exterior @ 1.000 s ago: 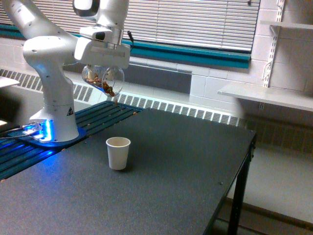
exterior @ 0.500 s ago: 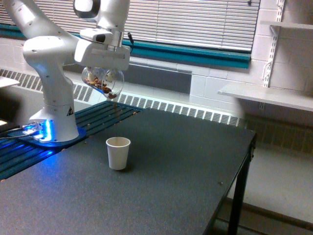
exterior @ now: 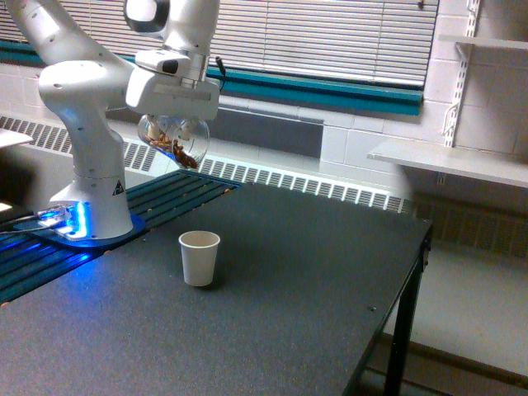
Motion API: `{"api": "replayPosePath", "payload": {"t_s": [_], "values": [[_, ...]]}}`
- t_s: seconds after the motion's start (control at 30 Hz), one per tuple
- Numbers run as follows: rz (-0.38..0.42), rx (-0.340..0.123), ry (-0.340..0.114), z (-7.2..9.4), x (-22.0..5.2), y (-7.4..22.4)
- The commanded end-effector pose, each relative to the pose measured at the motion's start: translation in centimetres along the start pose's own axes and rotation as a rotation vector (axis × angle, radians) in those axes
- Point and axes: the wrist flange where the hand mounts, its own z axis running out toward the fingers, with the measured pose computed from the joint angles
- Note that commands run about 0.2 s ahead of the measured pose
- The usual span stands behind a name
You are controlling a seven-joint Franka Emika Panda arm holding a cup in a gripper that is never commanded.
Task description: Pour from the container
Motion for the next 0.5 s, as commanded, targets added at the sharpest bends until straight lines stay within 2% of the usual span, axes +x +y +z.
{"api": "replayPosePath", "payload": {"t_s": [0.03,0.5], "values": [[-0.015,-0.010,-0.011,0.80,-0.07,0.06],[-0.014,-0.015,-0.021,1.22,0.10,0.23]]}}
